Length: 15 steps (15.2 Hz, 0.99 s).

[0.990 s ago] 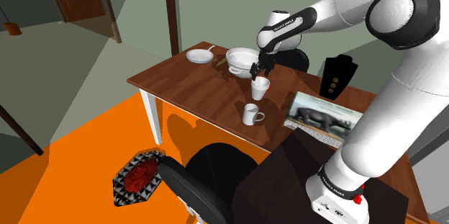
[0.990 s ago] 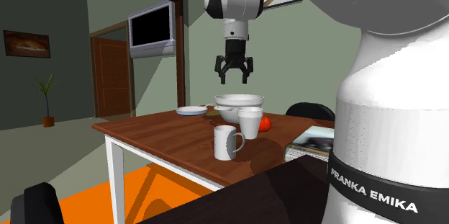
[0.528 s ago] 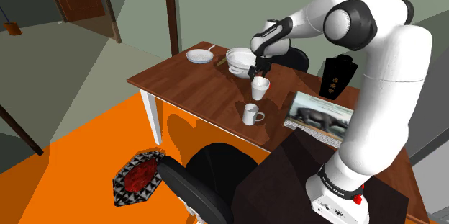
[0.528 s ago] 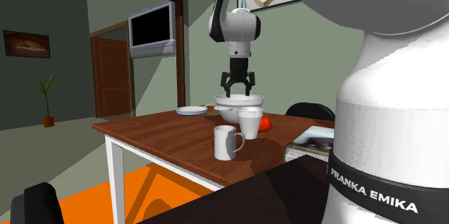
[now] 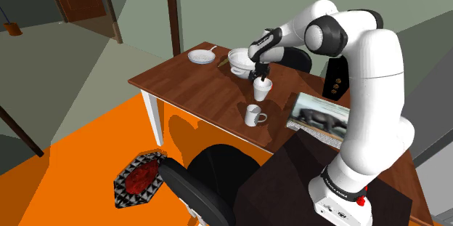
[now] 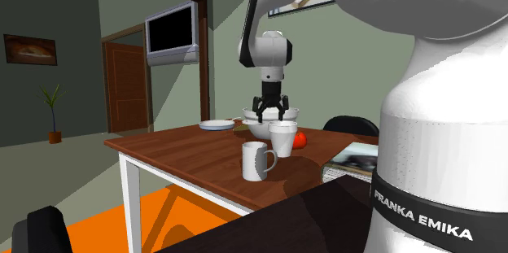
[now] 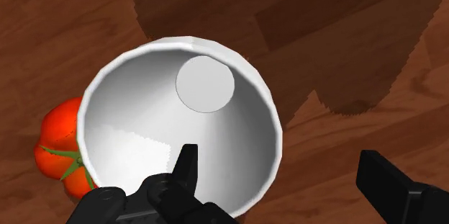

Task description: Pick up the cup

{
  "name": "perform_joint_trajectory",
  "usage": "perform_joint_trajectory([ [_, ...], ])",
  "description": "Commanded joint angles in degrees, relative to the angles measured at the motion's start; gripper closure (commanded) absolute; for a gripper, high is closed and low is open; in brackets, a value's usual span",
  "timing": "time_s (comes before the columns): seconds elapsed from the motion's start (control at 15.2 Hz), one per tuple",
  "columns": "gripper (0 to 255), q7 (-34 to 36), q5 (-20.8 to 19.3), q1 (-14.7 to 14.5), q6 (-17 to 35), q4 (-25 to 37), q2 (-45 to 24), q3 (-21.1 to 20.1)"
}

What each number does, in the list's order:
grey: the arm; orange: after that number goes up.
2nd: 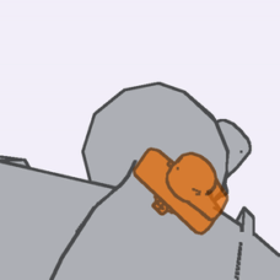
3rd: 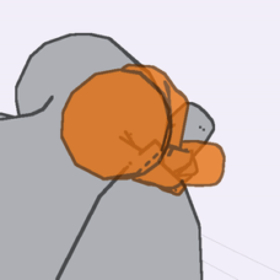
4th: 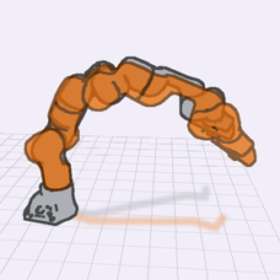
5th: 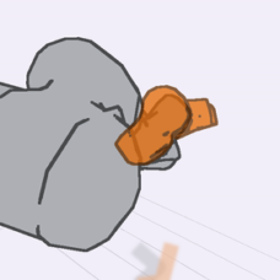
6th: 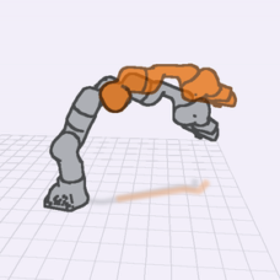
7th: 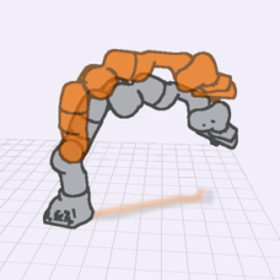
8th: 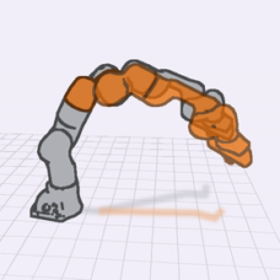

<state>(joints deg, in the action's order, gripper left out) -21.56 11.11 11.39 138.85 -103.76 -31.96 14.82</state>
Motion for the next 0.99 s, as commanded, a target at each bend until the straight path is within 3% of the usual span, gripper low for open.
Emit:
perform_joint_trajectory([
  [0.0,0,-0.2,0.4,0.2,1.0,0.2,-1.2,-0.3],
  [0.33,0,-0.6,1.0,0.6,2.8,0.3,-3.1,-0.8],
  [0.4,255,-0.6,1.0,0.6,2.8,0.3,-3.1,-0.8],
  [0.92,255,-0.6,1.0,0.6,2.8,0.2,-3.1,-0.8],
])
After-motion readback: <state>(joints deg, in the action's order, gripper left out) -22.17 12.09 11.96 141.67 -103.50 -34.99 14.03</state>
